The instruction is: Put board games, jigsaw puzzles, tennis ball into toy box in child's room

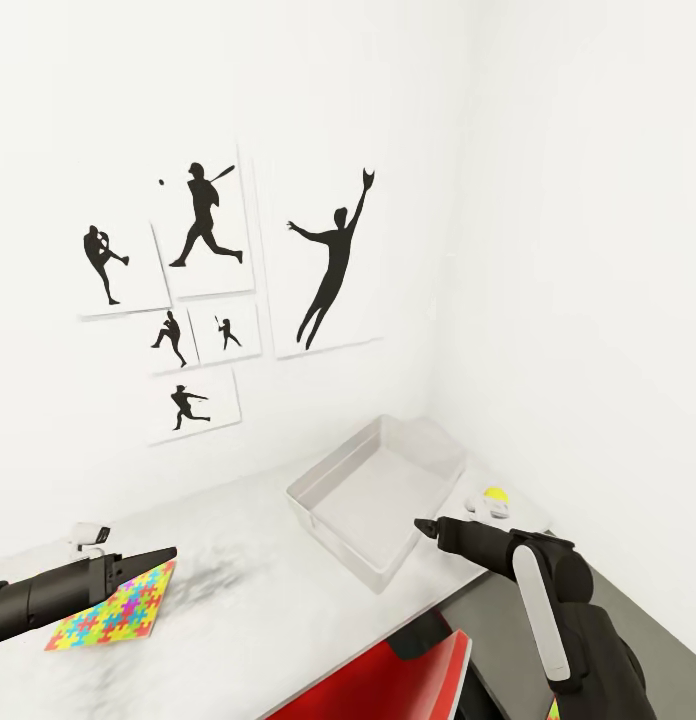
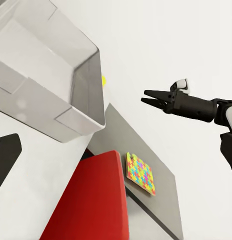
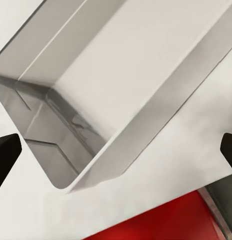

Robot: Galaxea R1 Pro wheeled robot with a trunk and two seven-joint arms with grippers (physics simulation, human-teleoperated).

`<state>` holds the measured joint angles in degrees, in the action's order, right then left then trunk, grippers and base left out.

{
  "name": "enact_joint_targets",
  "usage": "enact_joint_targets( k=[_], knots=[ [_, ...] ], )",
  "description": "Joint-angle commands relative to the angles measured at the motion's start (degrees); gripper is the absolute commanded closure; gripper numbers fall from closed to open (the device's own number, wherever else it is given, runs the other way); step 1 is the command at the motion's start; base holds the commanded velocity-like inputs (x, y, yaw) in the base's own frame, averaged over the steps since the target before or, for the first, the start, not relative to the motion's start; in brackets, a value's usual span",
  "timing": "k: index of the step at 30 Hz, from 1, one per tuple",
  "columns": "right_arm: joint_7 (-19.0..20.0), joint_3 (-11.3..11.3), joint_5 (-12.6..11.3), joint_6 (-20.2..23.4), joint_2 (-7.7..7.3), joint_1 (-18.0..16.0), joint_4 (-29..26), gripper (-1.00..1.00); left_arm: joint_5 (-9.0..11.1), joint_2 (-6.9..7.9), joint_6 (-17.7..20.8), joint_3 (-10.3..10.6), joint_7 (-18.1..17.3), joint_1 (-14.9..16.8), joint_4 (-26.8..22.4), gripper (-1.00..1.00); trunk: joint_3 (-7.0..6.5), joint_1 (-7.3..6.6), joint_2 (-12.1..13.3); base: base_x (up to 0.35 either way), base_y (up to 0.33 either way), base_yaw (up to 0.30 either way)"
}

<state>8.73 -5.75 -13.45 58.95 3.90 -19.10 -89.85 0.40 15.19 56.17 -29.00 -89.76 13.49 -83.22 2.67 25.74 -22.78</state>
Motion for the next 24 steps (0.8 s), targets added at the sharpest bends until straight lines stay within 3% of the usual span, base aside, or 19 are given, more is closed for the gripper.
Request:
enact_joint_targets(
  k=[1,14,24],
  knots=[
    [0.4,-0.1,0.2,0.3,0.06,-0.1,0.0,-1.00,-0.1,0.01,0.6,0.0,-0.2,0.0,0.0,-1.00,0.14,0.04,-0.1,0.000,0.000,0.000],
    [0.4,-0.1,0.2,-0.6,0.06,0.0,-0.1,-1.00,-0.1,0.01,0.6,0.0,-0.2,0.0,0.0,-1.00,0.14,0.04,-0.1,0.000,0.000,0.002],
    [0.4,-0.1,0.1,-1.0,0.06,0.0,0.0,-1.00,-0.1,0.01,0.6,0.0,-0.2,0.0,0.0,-1.00,0.14,0.04,-0.1,0.000,0.000,0.140]
  ],
)
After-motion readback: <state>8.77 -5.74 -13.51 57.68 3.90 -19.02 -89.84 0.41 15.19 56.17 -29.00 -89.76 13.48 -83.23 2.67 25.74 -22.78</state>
